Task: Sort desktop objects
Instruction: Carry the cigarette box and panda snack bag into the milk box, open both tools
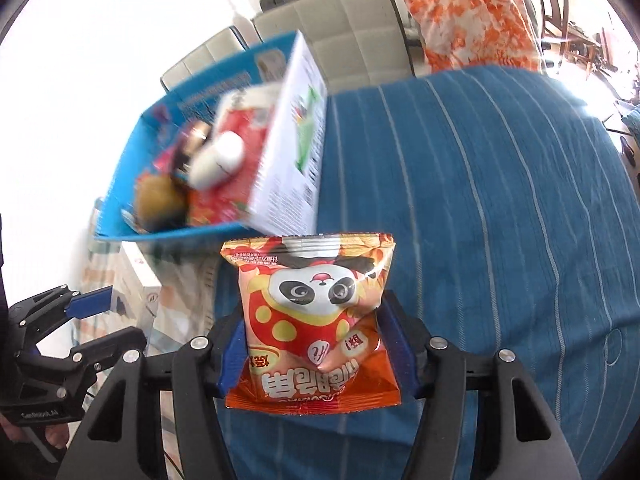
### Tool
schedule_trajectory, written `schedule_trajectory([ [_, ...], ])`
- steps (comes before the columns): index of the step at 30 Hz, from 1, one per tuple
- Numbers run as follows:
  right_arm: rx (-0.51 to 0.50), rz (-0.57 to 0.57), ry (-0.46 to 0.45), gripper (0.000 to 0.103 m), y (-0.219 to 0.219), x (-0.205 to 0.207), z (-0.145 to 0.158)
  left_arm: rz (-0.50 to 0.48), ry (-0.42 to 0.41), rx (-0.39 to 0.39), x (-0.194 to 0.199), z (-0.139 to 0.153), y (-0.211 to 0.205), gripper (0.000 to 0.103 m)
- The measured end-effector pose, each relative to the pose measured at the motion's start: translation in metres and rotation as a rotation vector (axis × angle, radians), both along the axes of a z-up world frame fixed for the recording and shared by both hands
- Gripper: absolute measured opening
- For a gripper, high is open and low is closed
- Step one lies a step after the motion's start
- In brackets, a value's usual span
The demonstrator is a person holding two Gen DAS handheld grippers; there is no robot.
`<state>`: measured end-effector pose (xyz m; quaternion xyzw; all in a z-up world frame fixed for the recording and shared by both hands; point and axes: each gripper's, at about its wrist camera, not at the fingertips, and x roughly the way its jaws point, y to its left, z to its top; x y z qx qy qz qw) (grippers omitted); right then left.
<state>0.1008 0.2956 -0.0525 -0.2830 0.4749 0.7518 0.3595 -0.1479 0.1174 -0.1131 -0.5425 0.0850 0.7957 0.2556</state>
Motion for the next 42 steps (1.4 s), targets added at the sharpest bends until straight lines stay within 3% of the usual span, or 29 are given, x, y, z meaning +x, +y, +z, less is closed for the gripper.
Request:
schedule_trajectory([
  [4,0.049,0.004,0.055,0.062,0.003,-0.019,0.033,0.037,0.042,0.014,-0.015,0.023,-0.018,0.06],
  [9,0.124,0.014,0.057,0.062,0.012,-0.057,0.064,0.107,0.075,0.026,-0.045,0.044,-0.034,0.06],
  [18,0.212,0.046,0.037,0.062,0.041,-0.117,0.099,0.281,0.1,0.046,-0.104,0.045,-0.089,0.06],
  [32,0.227,0.135,-0.052,0.062,0.077,-0.208,0.086,0.462,0.074,0.041,-0.19,0.013,-0.14,0.06],
  [42,0.217,0.17,-0.087,0.062,0.099,-0.258,0.071,0.503,0.032,0.003,-0.23,-0.023,-0.156,0.06],
])
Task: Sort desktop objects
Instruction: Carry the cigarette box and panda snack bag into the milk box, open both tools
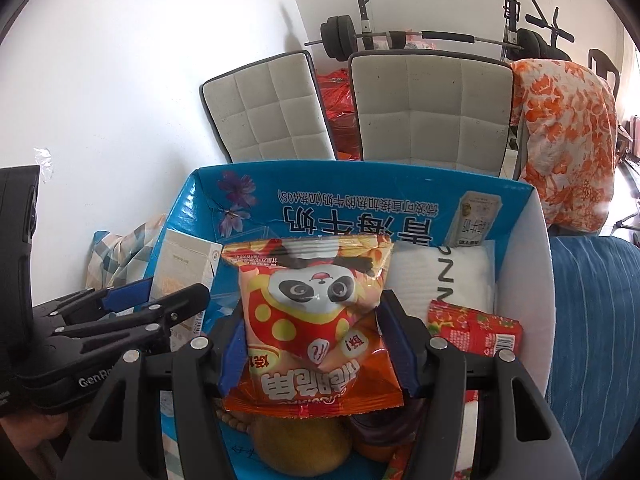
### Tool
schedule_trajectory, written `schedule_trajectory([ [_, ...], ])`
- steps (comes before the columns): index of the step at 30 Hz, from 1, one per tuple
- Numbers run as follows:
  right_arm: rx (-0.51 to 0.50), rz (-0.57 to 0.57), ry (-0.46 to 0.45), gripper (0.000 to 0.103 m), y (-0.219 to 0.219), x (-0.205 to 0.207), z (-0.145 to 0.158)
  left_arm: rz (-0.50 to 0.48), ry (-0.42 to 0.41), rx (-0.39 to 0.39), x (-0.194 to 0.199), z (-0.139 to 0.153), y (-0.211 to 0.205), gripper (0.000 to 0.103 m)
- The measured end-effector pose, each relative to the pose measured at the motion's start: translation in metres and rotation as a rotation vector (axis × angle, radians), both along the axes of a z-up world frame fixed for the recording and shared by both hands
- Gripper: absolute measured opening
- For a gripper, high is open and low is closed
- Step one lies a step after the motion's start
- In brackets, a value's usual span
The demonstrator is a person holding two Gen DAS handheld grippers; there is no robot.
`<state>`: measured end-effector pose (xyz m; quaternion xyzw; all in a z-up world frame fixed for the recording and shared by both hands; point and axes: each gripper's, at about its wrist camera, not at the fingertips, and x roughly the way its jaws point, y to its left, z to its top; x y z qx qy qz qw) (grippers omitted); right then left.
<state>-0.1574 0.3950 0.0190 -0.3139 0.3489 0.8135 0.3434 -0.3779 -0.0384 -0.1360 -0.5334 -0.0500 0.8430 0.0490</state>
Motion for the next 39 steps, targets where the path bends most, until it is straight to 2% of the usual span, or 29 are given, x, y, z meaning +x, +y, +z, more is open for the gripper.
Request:
schedule_trajectory([
  [7,0.001,0.031,-0.046,0.062,0.013,-0.029,-0.009,0.047,-0.01,0.008,-0.02,-0.011,-0.015,0.06],
  [11,-0.014,0.02,-0.069,0.062,0.022,-0.036,-0.018,0.037,-0.002,0.006,-0.029,-0.012,-0.015,0.059],
  [12,-0.019,0.106,-0.082,0.062,0.025,-0.035,-0.021,0.033,-0.003,-0.006,-0.031,-0.012,-0.013,0.06],
  [15,-0.025,0.137,-0.097,0.062,0.027,-0.034,-0.027,0.056,-0.006,-0.033,-0.034,-0.013,-0.008,0.06],
  [19,-0.048,0.146,-0.1,0.063,0.027,-0.033,-0.03,0.071,-0.011,-0.024,-0.034,-0.014,-0.008,0.06],
  [23,-0.082,0.17,-0.087,0.065,0.028,-0.029,-0.032,0.086,-0.004,-0.03,-0.029,-0.01,-0.008,0.06],
  [25,-0.094,0.18,-0.074,0.071,0.028,-0.025,-0.031,0.097,0.003,-0.037,-0.026,-0.005,-0.009,0.061],
  [28,-0.105,0.202,-0.048,0.077,0.027,-0.016,-0.026,0.107,0.005,-0.03,-0.02,0.001,-0.01,0.069],
  [30,-0.109,0.203,-0.022,0.078,0.028,-0.008,-0.021,0.119,0.027,-0.045,-0.014,0.009,-0.009,0.081],
  [32,-0.106,0.203,0.004,0.078,0.026,0.002,-0.013,0.16,0.05,-0.061,-0.006,0.018,-0.009,0.088],
  [37,-0.066,0.18,0.054,0.078,0.024,0.042,0.015,0.182,0.062,-0.041,0.019,0.036,-0.007,0.09],
  [39,-0.033,0.163,0.056,0.078,0.019,0.068,0.028,0.194,0.054,-0.038,0.034,0.04,-0.005,0.101],
])
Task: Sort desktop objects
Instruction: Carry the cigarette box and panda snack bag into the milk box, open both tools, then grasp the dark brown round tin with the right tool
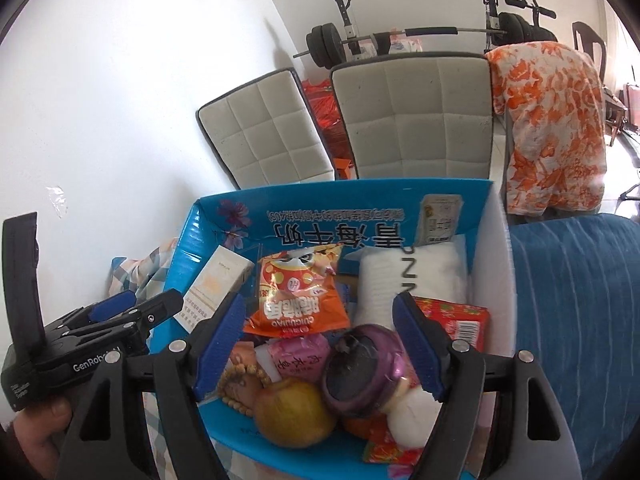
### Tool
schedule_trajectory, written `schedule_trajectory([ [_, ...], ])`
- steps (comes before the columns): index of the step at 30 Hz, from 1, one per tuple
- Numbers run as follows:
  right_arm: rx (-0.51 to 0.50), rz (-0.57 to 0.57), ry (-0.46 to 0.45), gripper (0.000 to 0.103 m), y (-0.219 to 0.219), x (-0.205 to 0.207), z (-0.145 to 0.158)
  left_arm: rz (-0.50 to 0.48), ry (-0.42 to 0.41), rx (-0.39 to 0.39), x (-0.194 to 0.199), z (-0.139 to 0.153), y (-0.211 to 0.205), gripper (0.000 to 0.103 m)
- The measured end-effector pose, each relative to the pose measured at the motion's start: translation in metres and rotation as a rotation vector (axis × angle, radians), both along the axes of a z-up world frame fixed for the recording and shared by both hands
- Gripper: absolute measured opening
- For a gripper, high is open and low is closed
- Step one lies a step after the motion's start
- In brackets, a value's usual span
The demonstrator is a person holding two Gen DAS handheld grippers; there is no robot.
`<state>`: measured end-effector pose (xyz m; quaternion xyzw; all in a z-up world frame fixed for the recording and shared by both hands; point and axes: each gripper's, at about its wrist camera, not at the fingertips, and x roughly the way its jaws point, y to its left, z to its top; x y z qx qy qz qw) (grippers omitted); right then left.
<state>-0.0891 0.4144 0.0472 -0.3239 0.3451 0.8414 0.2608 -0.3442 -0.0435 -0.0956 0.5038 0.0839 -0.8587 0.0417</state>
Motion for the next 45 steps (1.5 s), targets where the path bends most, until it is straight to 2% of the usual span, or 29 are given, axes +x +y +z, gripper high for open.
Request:
schedule_trajectory([
  [3,0.048,-0.012,-0.03,0.079,-0.01,0.045,0.011,0.019,0.006,0.015,0.026,0.004,0.006,0.103],
  [6,0.065,-0.041,-0.103,0.082,-0.024,0.092,0.0,0.019,-0.008,0.006,0.052,0.004,0.017,0.103],
  [8,0.04,-0.057,-0.161,0.082,-0.03,0.12,-0.021,0.014,-0.022,-0.02,0.067,0.003,0.027,0.103],
  [12,-0.057,-0.057,-0.284,0.082,-0.035,0.155,-0.083,0.01,-0.036,-0.051,0.088,0.002,0.045,0.103],
  [16,-0.112,-0.047,-0.362,0.082,-0.032,0.16,-0.137,0.013,-0.036,-0.049,0.096,0.007,0.055,0.103],
  [17,-0.11,-0.04,-0.393,0.082,-0.033,0.157,-0.147,0.063,-0.036,-0.047,0.096,0.008,0.057,0.103],
  [19,-0.094,-0.005,-0.46,0.082,-0.032,0.15,-0.166,0.057,-0.036,-0.053,0.098,0.011,0.062,0.103],
  [20,-0.102,0.005,-0.458,0.085,-0.031,0.149,-0.173,0.053,-0.034,-0.058,0.098,0.012,0.065,0.103],
  [22,-0.114,0.016,-0.435,0.086,-0.029,0.147,-0.177,0.058,-0.033,-0.067,0.097,0.013,0.069,0.103],
  [25,-0.136,0.046,-0.479,0.086,-0.029,0.14,-0.186,0.059,-0.032,-0.058,0.097,0.014,0.073,0.103],
  [26,-0.137,0.057,-0.5,0.086,-0.031,0.139,-0.19,0.127,-0.033,-0.047,0.096,0.014,0.074,0.103],
  [28,-0.069,0.091,-0.537,0.086,-0.039,0.137,-0.193,0.129,-0.036,-0.045,0.096,0.013,0.075,0.103],
  [30,-0.058,0.078,-0.52,0.083,-0.04,0.141,-0.192,0.13,-0.038,-0.047,0.096,0.012,0.077,0.103],
  [31,-0.05,0.071,-0.512,0.077,-0.04,0.143,-0.191,0.212,-0.041,-0.039,0.095,0.012,0.077,0.103],
  [32,-0.035,0.07,-0.503,0.069,-0.041,0.145,-0.189,0.215,-0.042,-0.038,0.096,0.011,0.077,0.103],
  [37,0.001,0.09,-0.497,0.055,-0.045,0.146,-0.187,0.224,-0.047,-0.049,0.098,0.01,0.074,0.103],
  [45,-0.009,0.07,-0.452,0.055,-0.04,0.157,-0.175,0.262,-0.041,-0.047,0.104,0.014,0.065,0.103],
])
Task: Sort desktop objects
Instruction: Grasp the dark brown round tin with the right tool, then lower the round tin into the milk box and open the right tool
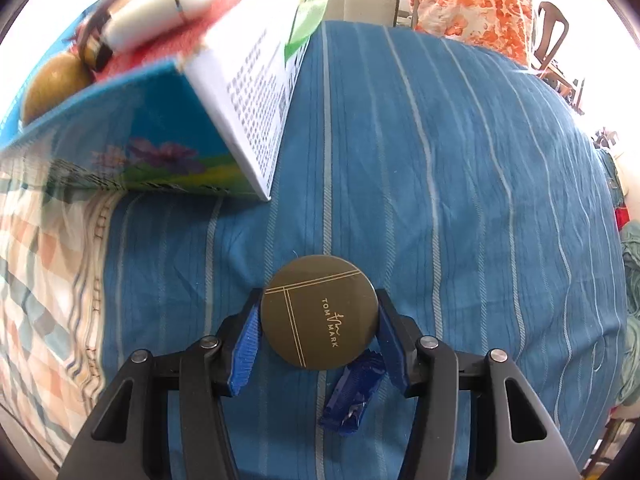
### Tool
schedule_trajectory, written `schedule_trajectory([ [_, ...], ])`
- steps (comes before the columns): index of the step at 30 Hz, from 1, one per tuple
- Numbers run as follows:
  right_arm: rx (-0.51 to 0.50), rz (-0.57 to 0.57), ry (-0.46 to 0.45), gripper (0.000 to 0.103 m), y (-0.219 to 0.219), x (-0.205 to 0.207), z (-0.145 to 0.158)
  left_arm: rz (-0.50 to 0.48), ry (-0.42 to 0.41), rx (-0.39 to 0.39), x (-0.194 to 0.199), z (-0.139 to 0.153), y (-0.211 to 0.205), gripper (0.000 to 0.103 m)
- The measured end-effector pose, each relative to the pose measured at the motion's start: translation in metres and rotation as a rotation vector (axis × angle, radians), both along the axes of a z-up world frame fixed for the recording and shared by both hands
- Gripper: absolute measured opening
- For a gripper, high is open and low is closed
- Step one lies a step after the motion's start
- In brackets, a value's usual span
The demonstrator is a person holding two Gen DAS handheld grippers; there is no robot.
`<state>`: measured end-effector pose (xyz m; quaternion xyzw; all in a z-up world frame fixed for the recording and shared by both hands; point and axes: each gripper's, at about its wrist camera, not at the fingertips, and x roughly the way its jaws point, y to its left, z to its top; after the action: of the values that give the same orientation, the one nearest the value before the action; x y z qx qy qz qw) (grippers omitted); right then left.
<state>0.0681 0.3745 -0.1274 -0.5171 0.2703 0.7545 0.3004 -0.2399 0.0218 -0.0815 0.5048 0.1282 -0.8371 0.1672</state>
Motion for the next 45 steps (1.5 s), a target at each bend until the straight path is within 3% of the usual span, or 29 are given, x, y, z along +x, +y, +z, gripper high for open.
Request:
schedule_trajectory([
  [10,0.072,0.045,0.149,0.055,-0.017,-0.001,0.086,0.053,-0.01,0.024,-0.002,-0.005,-0.007,0.103],
  [18,0.152,0.087,0.264,0.055,-0.044,-0.03,0.146,0.064,-0.013,0.005,-0.006,-0.004,-0.009,0.103],
  [25,0.17,0.1,0.333,0.055,-0.038,-0.069,0.185,0.12,-0.005,-0.012,-0.008,-0.001,-0.028,0.103],
  [34,0.161,0.122,0.375,0.055,-0.023,-0.148,0.19,0.203,-0.044,-0.021,0.0,-0.02,-0.064,0.103],
  [45,0.138,0.186,0.332,0.055,-0.022,-0.238,0.161,0.253,-0.079,-0.02,0.004,-0.039,-0.102,0.103],
])
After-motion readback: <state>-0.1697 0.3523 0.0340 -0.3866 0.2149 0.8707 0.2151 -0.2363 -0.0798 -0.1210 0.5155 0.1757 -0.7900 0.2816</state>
